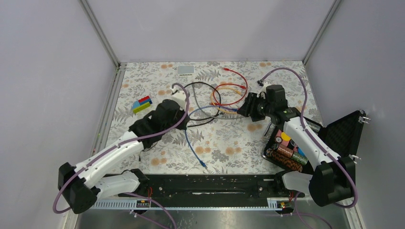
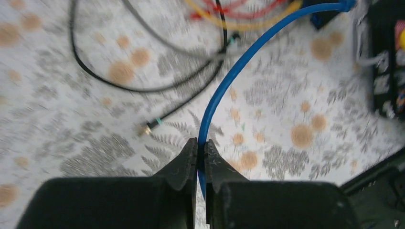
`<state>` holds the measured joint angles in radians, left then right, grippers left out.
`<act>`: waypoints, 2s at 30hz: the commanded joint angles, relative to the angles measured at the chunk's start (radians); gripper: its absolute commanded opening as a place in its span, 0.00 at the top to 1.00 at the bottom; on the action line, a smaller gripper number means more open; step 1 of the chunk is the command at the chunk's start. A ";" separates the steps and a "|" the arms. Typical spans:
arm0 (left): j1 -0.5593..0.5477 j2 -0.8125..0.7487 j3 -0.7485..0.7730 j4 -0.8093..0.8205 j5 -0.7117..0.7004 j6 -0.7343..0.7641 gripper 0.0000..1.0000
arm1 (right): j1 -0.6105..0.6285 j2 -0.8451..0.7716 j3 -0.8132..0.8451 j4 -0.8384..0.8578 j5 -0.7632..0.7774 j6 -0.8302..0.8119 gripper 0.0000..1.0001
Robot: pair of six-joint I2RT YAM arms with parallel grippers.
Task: Insert the plug into the switch port
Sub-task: Pick up the connector from the center of the board.
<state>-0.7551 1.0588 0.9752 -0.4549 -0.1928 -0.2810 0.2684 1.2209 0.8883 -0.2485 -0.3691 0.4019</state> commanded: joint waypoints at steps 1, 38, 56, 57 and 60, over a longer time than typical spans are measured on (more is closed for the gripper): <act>0.001 0.040 -0.147 0.153 0.140 -0.072 1.00 | 0.005 -0.018 -0.023 0.020 -0.023 0.008 0.47; -0.055 0.321 -0.047 0.365 0.366 0.429 0.54 | 0.010 0.003 -0.157 0.010 0.118 0.049 0.50; -0.127 0.974 0.463 0.260 0.494 0.684 0.52 | -0.006 -0.350 -0.175 -0.031 0.264 0.003 0.43; -0.127 0.991 0.477 0.252 0.484 0.681 0.52 | -0.006 -0.373 -0.176 -0.031 0.271 0.001 0.43; -0.127 1.032 0.503 0.224 0.478 0.677 0.52 | -0.006 -0.444 -0.181 -0.033 0.297 0.001 0.43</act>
<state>-0.8776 2.0583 1.4117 -0.2298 0.2703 0.3725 0.2619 0.8661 0.7074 -0.2905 -0.1230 0.4156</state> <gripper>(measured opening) 0.480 0.572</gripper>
